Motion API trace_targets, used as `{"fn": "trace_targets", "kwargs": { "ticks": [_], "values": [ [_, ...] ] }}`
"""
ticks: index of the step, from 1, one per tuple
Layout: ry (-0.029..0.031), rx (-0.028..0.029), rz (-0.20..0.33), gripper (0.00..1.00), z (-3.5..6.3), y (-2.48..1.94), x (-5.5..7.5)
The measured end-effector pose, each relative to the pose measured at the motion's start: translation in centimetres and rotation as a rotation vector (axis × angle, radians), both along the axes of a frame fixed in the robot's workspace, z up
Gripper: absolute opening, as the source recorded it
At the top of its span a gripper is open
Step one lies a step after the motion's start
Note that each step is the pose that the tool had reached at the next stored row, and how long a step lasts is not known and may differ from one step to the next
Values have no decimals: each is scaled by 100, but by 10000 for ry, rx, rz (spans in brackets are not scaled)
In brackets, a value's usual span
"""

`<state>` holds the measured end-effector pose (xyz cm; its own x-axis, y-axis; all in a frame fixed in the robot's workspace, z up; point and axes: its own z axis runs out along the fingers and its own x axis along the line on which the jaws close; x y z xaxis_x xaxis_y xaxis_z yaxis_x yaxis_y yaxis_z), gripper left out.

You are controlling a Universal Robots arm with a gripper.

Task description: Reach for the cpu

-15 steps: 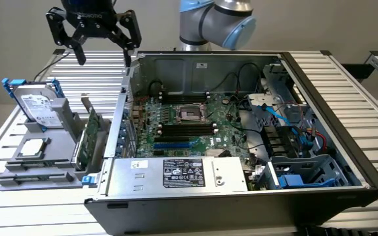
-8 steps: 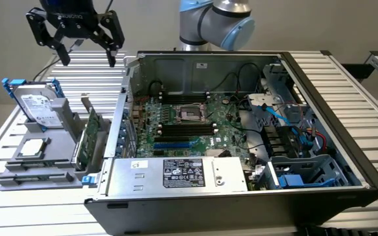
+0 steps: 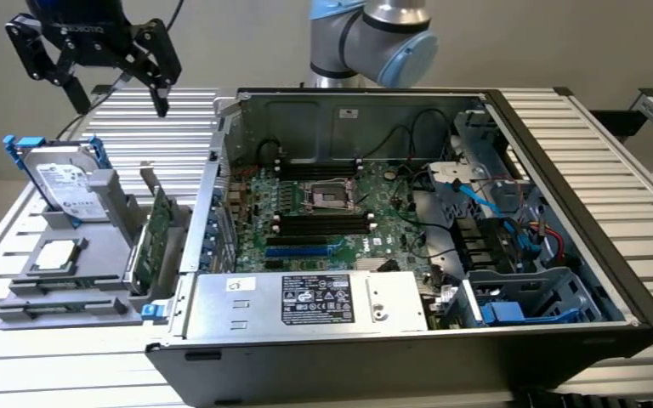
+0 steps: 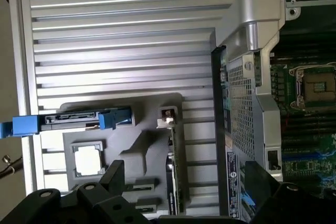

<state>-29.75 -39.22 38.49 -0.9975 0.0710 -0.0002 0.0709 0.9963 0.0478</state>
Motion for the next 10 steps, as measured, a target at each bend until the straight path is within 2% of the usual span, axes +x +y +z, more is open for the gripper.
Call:
{"fn": "trace_targets", "kwargs": {
  "ticks": [3, 10],
  "values": [
    [-1, 0, 0, 99, -2, 0, -104],
    [0, 0, 0, 99, -1, 0, -107]
  ]
}}
